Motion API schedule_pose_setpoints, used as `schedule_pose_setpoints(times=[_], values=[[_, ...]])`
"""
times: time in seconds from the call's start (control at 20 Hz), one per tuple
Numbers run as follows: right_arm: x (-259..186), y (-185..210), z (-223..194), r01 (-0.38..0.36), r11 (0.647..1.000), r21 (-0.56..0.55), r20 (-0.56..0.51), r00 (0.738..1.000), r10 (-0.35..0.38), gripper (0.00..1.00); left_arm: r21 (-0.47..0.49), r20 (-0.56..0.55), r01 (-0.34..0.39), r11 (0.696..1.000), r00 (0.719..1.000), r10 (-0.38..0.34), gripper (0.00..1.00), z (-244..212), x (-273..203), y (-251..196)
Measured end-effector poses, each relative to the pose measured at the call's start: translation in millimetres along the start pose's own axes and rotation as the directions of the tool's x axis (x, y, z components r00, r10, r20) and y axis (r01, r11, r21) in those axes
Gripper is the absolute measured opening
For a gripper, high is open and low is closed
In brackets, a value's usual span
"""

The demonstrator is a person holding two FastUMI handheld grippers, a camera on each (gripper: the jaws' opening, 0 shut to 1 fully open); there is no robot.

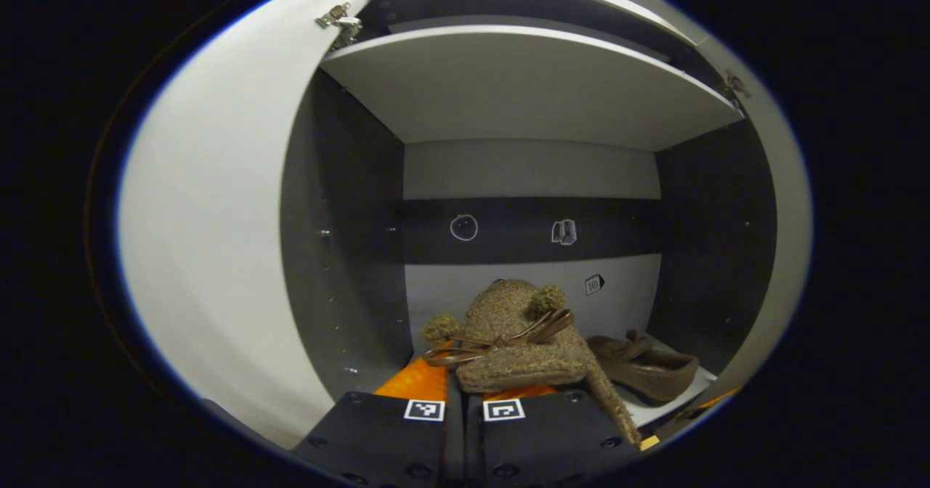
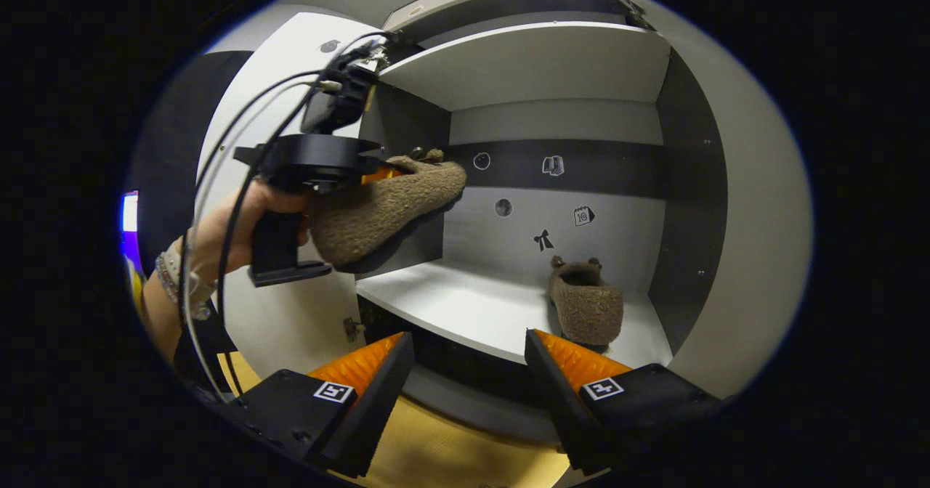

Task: Grab one shoe with the right hand and put it into the shoe cabinet, grab the other shoe with the left hand and put it into the shoe cabinet; then close the right door with the right hand and the left door with the left hand.

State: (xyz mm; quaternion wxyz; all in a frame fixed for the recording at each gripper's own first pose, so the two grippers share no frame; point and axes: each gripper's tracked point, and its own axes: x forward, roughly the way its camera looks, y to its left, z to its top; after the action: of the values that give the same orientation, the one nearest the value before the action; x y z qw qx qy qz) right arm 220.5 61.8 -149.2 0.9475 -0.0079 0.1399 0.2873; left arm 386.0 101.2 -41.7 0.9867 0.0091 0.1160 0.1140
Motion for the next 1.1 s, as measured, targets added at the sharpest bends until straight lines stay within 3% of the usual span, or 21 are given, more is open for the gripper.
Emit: schedule_pose_setpoints(times=[0.3,0.45,0.6,0.7,0.75,0.8,0.95,1.1], values=[[8.3,-7.3,0.2,-0.014,1.000,0.023,-0.010,1.000,0.014,0.98,-0.026,-0.136,0.040,0.999,0.990,-0.043,0.05,-43.3,104.0,-7.0],[10.2,-12.8,-2.8,-0.009,0.999,0.030,-0.018,1.000,0.010,0.98,0.031,-0.223,0.043,0.999,0.974,-0.035,0.07,-76.5,128.9,-11.0],[10.2,-18.8,-2.1,0.001,0.999,0.051,-0.020,1.000,0.000,0.98,-0.024,-0.279,0.059,0.998,0.958,-0.064,0.11,-100.9,135.7,-23.3],[9.3,-20.8,-0.3,0.005,0.998,0.059,-0.016,1.000,-0.004,0.98,-0.040,-0.313,0.048,0.998,0.948,-0.058,0.22,-112.4,133.0,-23.6],[9.3,-20.4,0.0,0.003,0.998,0.062,-0.017,1.000,-0.002,0.98,-0.025,-0.323,0.042,0.999,0.945,-0.048,0.37,-114.8,131.6,-21.1],[9.0,-18.9,-1.4,0.000,0.998,0.063,-0.021,1.000,0.002,0.98,0.007,-0.323,0.030,1.000,0.946,-0.026,0.42,-113.7,126.7,-15.0],[7.4,-12.7,-3.7,-0.012,0.999,0.052,-0.029,0.999,0.014,0.98,0.064,-0.314,0.023,0.998,0.949,-0.002,0.97,-101.8,109.2,-1.1],[4.9,-3.8,-1.9,-0.017,0.998,0.054,-0.028,0.999,0.019,0.98,0.073,-0.301,0.052,0.996,0.953,-0.028,0.96,-90.5,82.2,1.1]])
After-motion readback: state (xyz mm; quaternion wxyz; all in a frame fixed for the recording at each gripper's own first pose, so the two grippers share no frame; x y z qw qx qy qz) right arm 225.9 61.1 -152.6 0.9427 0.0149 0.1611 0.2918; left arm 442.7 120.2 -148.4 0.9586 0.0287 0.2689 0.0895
